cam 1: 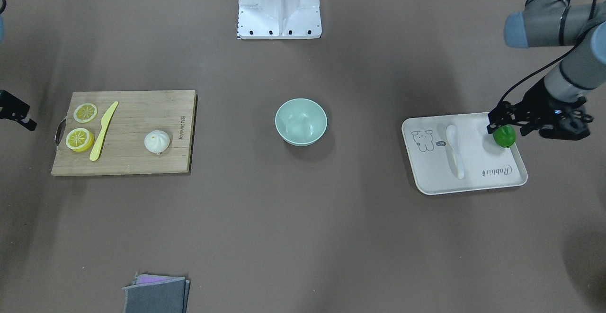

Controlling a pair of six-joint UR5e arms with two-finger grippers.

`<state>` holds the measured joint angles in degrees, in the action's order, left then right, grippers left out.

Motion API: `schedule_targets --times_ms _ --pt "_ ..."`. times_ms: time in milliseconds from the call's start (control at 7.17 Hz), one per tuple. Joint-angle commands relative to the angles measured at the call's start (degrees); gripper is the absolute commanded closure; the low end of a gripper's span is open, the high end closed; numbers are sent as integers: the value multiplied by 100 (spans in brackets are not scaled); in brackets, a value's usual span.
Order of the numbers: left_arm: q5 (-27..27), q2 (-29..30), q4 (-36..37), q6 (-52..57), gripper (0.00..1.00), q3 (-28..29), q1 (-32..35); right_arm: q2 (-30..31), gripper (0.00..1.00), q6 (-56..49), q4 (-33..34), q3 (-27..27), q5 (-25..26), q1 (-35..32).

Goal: Put spoon and bun in bowl

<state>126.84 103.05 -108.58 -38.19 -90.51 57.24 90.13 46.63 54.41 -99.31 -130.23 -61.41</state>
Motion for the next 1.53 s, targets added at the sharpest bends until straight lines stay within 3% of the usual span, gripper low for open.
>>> schedule_targets --times_ms 0,279,419,698,837,977,1116,1395 --pt "-28 390 -14 -13 30 393 -238 -127 0 487 0 -185 200 366" --pt "-273 470 -92 -21 35 578 -370 -284 0 785 8 -203 506 761" --pt "-274 470 -93 -13 48 596 -406 -320 0 865 8 -203 508 806" --pt "-274 470 -93 -57 49 640 -502 -408 0 1049 35 -194 508 885" --pt "-274 470 -110 -57 55 666 -520 -417 0 1059 35 -185 508 912" --pt "-274 470 -110 -57 73 649 -521 -417 0 1059 35 -185 508 912" --pt "-265 505 -102 -66 100 640 -521 -417 0 1224 35 -185 508 921" --pt "-213 549 -58 -83 100 431 -521 -548 0 1261 52 -142 508 930"
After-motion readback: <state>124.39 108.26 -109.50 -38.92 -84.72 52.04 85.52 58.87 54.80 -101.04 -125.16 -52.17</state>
